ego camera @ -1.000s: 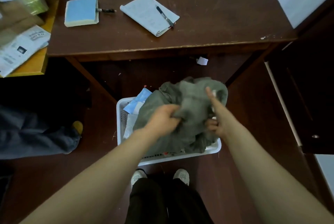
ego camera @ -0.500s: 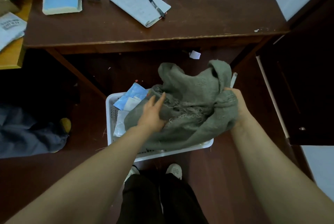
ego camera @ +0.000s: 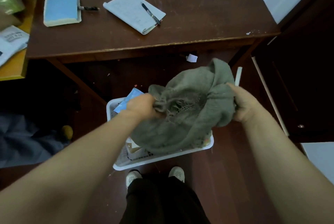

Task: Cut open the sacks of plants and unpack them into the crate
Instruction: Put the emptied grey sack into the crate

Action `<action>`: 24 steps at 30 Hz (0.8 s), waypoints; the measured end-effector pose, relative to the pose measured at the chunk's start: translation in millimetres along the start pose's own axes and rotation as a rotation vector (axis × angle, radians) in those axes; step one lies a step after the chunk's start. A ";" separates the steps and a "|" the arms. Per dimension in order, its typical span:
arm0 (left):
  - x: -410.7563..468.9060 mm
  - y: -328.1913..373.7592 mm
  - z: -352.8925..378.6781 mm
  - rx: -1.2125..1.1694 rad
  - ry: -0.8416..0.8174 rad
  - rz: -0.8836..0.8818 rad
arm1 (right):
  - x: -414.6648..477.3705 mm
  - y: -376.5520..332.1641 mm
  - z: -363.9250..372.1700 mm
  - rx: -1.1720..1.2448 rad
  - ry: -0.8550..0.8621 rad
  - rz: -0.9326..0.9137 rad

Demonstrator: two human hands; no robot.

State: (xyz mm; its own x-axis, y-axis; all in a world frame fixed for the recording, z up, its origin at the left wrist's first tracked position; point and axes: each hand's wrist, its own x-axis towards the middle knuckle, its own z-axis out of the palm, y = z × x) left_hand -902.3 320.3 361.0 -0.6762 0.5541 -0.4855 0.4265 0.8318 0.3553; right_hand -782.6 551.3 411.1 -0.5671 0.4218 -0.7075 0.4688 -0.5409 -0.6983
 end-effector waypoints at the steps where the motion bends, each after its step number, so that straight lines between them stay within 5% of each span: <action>1: -2.6 -8.3 -18.0 -0.029 0.007 -0.015 | -4.2 0.5 -3.9 -0.100 0.063 -0.025; 4: -13.9 -21.6 -71.4 -0.110 0.000 -0.014 | -5.6 -3.2 -11.1 -0.336 0.157 -0.128; 11: -51.9 -3.5 -149.0 -0.757 0.099 0.000 | -20.7 -15.9 26.4 -0.265 0.163 -0.400; 14: -62.3 3.5 -154.0 -0.698 0.180 -0.007 | -24.8 -14.5 35.1 -0.381 0.228 -0.460; 18: -71.9 13.1 -165.6 -0.891 0.439 0.067 | -37.5 -34.9 45.5 -0.232 0.223 -0.606; 24: -88.0 28.5 -183.8 -1.034 0.463 0.147 | -52.5 -50.1 43.1 -0.225 0.207 -0.746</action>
State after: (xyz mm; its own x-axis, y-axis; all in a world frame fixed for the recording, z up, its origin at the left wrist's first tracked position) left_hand -941.0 289.1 560.6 -0.9088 0.3998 -0.1197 -0.0337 0.2154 0.9759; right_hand -805.5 524.8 488.0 -0.6578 0.7523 -0.0366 0.1536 0.0864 -0.9843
